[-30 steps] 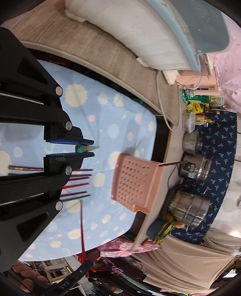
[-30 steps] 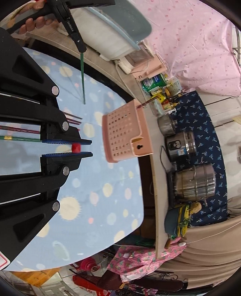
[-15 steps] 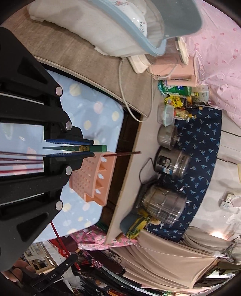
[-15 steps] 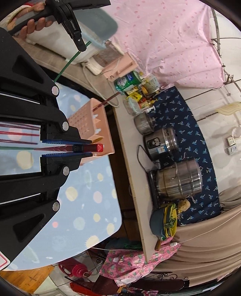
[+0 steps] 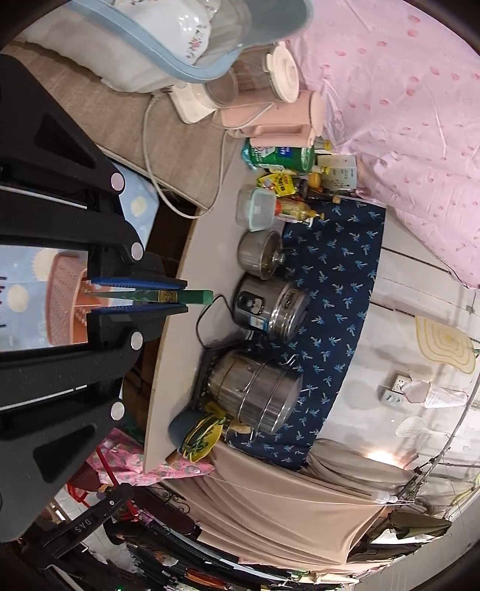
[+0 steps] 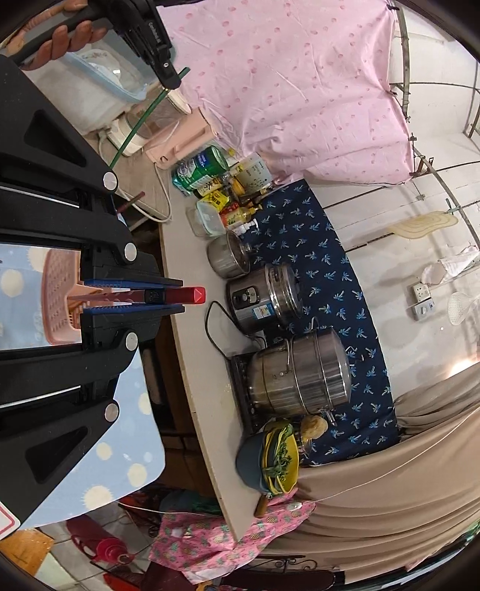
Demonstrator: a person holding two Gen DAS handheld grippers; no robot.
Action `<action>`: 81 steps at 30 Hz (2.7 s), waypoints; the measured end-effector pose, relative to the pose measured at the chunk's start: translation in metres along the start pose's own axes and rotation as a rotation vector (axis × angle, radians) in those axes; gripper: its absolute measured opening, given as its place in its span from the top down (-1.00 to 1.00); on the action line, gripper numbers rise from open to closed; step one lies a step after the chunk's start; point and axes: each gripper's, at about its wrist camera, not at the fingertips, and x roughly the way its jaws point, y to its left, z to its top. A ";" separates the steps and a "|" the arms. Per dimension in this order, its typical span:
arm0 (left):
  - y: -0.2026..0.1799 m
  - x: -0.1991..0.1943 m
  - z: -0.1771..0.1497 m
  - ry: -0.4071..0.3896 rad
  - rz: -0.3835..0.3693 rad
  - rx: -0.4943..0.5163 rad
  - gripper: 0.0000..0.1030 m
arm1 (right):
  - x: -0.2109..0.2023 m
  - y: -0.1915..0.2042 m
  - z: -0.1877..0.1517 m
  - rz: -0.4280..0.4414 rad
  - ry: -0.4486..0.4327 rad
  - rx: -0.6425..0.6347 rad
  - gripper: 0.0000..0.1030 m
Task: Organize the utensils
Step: 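Lift both chopsticks and carry them over the pink basket, then open both tools to drop the chopsticks into the basket, then withdraw both tools from the basket back toward the chopsticks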
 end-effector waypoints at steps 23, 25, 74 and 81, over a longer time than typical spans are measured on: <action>0.013 0.103 -0.061 0.189 0.070 0.022 0.84 | 0.092 -0.010 -0.049 -0.046 0.169 -0.043 0.86; 0.014 0.103 -0.065 0.187 0.082 0.021 0.84 | 0.092 -0.011 -0.051 -0.046 0.173 -0.041 0.84; 0.022 -0.018 -0.213 0.318 0.225 0.222 0.22 | -0.063 0.013 -0.209 -0.062 0.306 -0.157 0.61; 0.032 -0.030 -0.253 0.383 0.243 0.217 0.22 | -0.076 0.015 -0.257 -0.059 0.387 -0.157 0.61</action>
